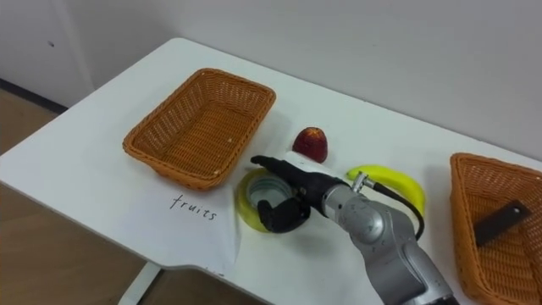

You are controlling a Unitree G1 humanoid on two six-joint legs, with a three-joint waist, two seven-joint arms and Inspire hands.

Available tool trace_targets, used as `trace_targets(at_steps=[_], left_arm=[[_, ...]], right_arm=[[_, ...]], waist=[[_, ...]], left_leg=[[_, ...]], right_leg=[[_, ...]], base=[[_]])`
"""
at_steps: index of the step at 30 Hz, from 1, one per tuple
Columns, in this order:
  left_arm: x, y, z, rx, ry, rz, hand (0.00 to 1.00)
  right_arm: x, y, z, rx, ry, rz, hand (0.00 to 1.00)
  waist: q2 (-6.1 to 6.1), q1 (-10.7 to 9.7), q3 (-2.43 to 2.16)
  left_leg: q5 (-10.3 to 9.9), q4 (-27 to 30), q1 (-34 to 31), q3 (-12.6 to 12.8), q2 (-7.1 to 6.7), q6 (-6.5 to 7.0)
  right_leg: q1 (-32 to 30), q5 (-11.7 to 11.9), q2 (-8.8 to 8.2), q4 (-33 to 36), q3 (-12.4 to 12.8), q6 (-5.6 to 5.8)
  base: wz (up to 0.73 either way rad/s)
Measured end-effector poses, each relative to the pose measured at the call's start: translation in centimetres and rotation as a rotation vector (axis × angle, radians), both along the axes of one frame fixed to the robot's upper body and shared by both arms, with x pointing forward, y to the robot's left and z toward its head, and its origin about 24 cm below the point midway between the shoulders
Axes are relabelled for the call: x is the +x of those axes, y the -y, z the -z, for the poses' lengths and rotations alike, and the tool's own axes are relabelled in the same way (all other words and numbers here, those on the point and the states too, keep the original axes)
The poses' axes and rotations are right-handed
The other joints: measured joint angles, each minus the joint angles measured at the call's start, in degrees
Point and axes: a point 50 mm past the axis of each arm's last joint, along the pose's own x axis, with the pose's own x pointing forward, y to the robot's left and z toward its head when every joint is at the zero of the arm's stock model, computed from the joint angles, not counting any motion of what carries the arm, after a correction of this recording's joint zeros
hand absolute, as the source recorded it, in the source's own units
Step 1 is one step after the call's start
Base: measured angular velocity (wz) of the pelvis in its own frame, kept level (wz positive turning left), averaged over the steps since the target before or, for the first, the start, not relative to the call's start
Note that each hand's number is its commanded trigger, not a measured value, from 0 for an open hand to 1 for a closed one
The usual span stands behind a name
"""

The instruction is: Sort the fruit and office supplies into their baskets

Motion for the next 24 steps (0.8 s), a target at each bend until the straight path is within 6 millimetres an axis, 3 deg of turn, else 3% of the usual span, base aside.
trace_targets(at_steps=[24], left_arm=[[0.42, -0.15, -0.06, -0.025, -0.01, -0.014, 0.0]], right_arm=[[0.26, 0.4, 0.32, 0.006, -0.06, -0.006, 0.0]], waist=[[-0.84, 0.01, -0.19]], left_leg=[[0.0, -0.06, 0.43, -0.42, -0.04, 0.0]], right_leg=[[0.94, -0.03, 0.17, -0.7, -0.2, 0.02]], base=[[0.01]])
